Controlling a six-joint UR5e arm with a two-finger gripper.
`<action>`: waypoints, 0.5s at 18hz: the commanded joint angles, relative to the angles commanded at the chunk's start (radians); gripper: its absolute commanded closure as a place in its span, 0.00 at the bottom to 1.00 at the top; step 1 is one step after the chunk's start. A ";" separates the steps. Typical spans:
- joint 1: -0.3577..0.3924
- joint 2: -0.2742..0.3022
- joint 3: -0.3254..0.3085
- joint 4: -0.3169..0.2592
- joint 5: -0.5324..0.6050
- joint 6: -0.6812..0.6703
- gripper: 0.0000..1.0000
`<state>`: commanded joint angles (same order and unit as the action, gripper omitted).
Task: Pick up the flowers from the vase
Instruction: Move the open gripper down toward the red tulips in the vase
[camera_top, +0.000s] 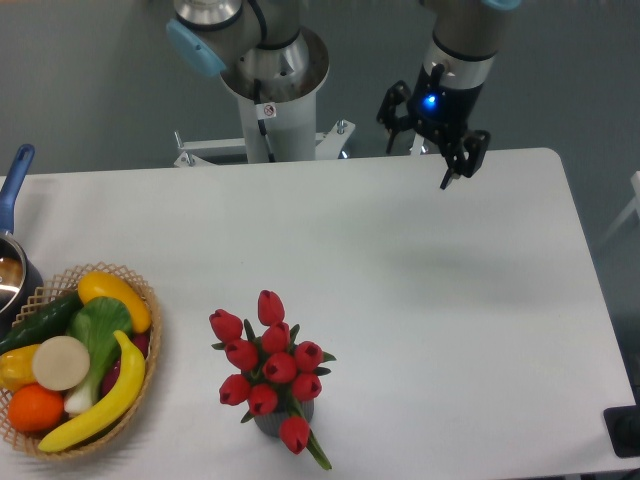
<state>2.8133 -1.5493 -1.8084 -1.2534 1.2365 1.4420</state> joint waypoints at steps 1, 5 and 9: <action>0.002 0.005 -0.015 0.015 -0.027 -0.003 0.00; -0.008 0.044 -0.107 0.213 -0.192 -0.131 0.00; -0.015 0.032 -0.118 0.298 -0.270 -0.198 0.00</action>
<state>2.7980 -1.5171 -1.9267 -0.9557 0.9667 1.2441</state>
